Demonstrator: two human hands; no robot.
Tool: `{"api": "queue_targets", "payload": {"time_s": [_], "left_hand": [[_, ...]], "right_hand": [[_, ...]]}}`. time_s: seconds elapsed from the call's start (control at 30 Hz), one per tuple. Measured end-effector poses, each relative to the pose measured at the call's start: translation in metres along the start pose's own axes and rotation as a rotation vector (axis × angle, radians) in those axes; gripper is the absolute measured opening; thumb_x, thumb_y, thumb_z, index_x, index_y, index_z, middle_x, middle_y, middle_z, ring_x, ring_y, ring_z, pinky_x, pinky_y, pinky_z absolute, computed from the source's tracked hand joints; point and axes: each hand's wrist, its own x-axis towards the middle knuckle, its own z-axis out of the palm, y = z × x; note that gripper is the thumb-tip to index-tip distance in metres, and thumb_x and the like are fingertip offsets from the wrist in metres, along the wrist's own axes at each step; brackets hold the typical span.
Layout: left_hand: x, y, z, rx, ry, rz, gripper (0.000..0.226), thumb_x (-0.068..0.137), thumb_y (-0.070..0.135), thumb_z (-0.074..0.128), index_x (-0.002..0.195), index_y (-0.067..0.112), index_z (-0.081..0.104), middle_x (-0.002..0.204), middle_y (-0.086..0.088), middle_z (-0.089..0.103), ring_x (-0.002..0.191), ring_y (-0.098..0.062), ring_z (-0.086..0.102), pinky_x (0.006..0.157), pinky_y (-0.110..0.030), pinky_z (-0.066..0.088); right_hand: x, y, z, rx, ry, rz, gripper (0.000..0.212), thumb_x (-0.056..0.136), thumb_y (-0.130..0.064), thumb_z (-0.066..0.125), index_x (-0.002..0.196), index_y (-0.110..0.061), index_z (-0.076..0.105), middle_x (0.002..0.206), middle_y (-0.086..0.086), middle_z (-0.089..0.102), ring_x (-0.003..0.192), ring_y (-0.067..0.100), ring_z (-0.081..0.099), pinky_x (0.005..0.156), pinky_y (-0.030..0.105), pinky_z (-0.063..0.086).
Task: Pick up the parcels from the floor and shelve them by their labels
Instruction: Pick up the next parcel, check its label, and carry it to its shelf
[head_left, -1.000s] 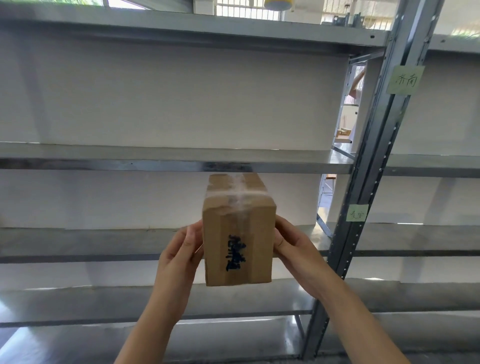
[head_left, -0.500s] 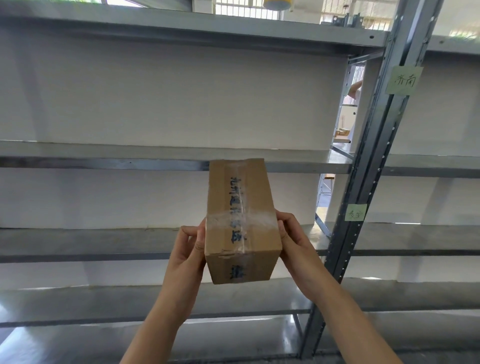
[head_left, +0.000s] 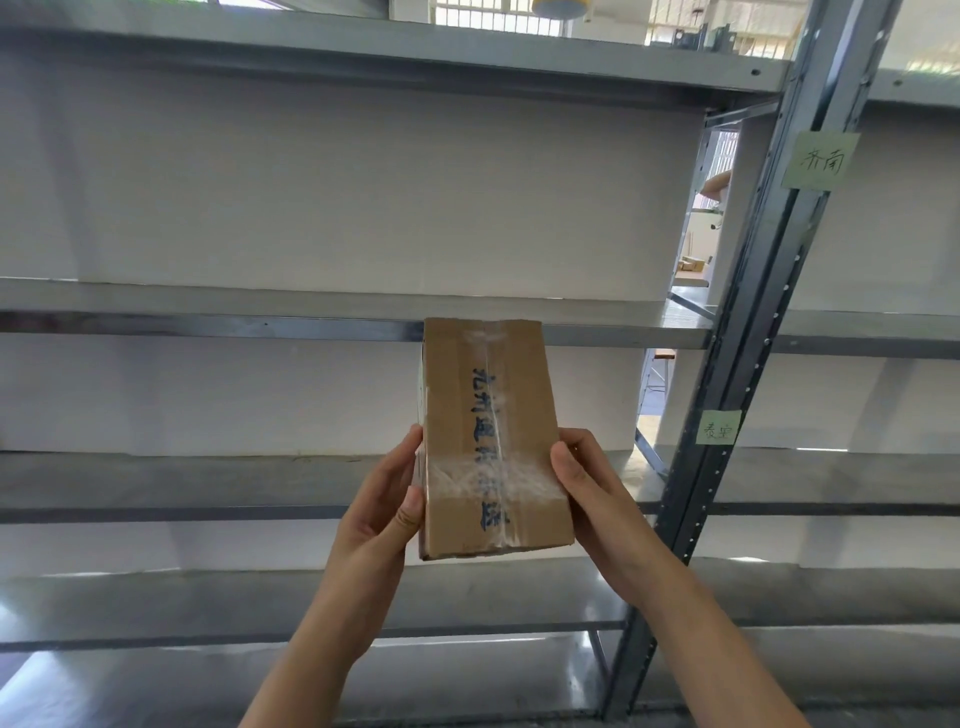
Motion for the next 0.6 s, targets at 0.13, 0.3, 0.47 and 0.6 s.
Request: {"api": "queue_targets", "payload": {"time_s": [0.13, 0.3, 0.47, 0.6], "left_hand": [[0.0, 0.001, -0.003, 0.021, 0.034, 0.003, 0.076, 0.069, 0.058, 0.077, 0.139, 0.041, 0.052, 0.158, 0.01, 0.037, 0.147, -0.01, 0.031, 0.117, -0.052, 0.029], [0.003, 0.003, -0.003, 0.139, 0.047, 0.028, 0.055, 0.086, 0.039, 0.067, 0.139, 0.045, 0.05, 0.147, 0.011, 0.052, 0.13, -0.005, 0.053, 0.092, -0.028, 0.055], [0.002, 0.011, -0.002, 0.21, 0.073, 0.04, 0.049, 0.085, 0.042, 0.07, 0.131, 0.05, 0.056, 0.142, 0.012, 0.053, 0.125, -0.02, 0.058, 0.089, -0.039, 0.058], [0.003, 0.011, 0.001, 0.262, 0.145, 0.047, 0.037, 0.094, 0.053, 0.045, 0.128, 0.05, 0.059, 0.147, 0.014, 0.043, 0.137, -0.012, 0.043, 0.105, -0.048, 0.047]], "right_hand": [[0.002, 0.002, 0.002, 0.079, -0.013, 0.003, 0.03, 0.085, -0.042, 0.064, 0.111, -0.028, 0.059, 0.115, -0.002, 0.068, 0.101, 0.015, 0.067, 0.085, 0.036, 0.055], [0.004, 0.006, 0.002, 0.181, -0.028, 0.014, 0.029, 0.086, -0.04, 0.06, 0.109, -0.023, 0.056, 0.114, 0.002, 0.067, 0.102, 0.017, 0.066, 0.082, 0.034, 0.055], [0.006, 0.01, -0.001, 0.201, -0.057, 0.051, 0.035, 0.086, -0.041, 0.058, 0.113, -0.019, 0.053, 0.109, -0.001, 0.067, 0.1, 0.015, 0.065, 0.084, 0.036, 0.055], [0.006, 0.018, 0.0, 0.18, -0.03, 0.037, 0.045, 0.097, -0.046, 0.047, 0.129, -0.014, 0.05, 0.119, 0.003, 0.066, 0.11, 0.016, 0.064, 0.084, 0.03, 0.057]]}}
